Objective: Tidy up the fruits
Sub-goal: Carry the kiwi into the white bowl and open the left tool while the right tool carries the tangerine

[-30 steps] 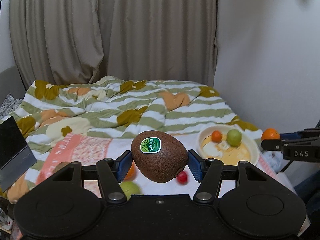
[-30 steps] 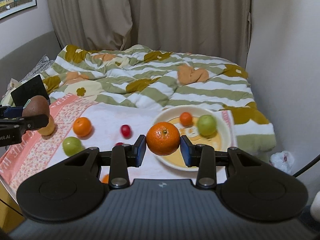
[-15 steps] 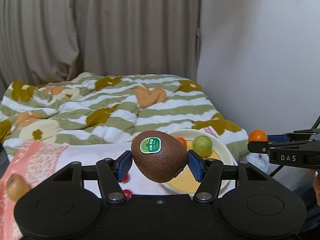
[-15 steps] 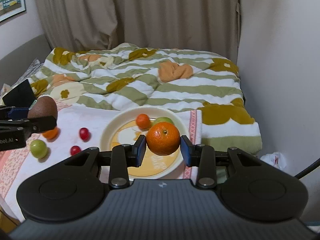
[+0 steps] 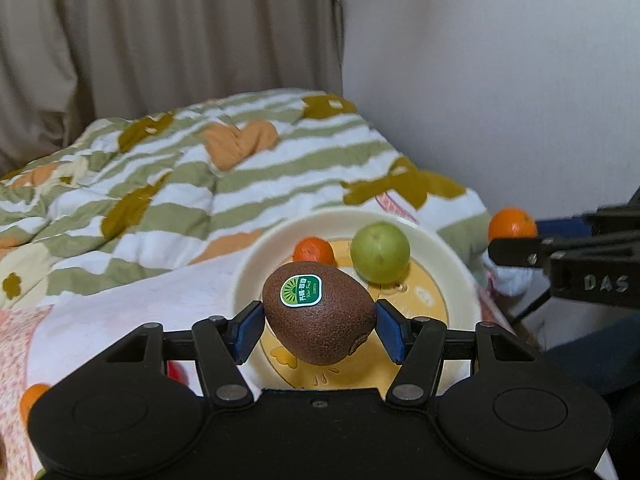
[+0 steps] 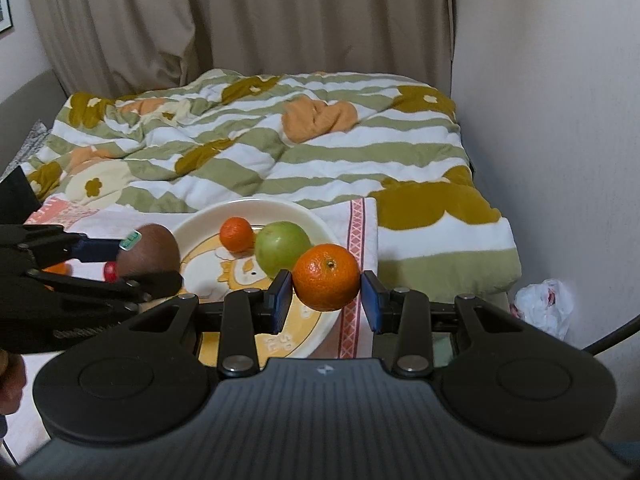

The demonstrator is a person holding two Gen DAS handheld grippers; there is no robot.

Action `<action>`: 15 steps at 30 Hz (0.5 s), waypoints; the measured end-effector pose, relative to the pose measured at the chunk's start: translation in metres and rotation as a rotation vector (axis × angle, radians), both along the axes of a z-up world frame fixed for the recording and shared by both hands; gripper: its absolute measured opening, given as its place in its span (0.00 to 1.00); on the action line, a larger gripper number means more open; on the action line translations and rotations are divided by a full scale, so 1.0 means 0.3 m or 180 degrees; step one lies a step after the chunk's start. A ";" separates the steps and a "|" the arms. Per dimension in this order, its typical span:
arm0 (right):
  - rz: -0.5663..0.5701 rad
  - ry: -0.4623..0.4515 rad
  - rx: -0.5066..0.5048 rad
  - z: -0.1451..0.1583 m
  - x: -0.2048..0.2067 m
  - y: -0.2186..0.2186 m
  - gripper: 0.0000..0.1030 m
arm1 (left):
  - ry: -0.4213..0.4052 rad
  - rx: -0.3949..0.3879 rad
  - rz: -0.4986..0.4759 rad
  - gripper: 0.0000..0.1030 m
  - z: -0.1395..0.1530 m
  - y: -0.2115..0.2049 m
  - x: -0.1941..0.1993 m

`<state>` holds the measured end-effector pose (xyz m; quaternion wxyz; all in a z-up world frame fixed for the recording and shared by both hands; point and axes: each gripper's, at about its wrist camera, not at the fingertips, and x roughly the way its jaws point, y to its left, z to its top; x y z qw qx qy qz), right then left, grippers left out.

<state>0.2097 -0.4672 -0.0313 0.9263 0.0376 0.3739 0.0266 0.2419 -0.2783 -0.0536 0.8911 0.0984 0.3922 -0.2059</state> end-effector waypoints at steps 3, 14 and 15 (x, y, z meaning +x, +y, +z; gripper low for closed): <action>-0.0033 0.0043 -0.0004 -0.018 0.022 -0.007 0.51 | 0.0100 0.0082 -0.0088 0.62 -0.043 -0.019 0.034; -0.0171 0.0121 0.0025 -0.055 0.051 -0.030 0.51 | 0.0247 0.0182 -0.0241 0.75 -0.110 -0.052 0.080; -0.0174 0.0120 0.0025 -0.053 0.052 -0.032 0.51 | 0.0197 0.0162 -0.0252 0.81 -0.102 -0.050 0.075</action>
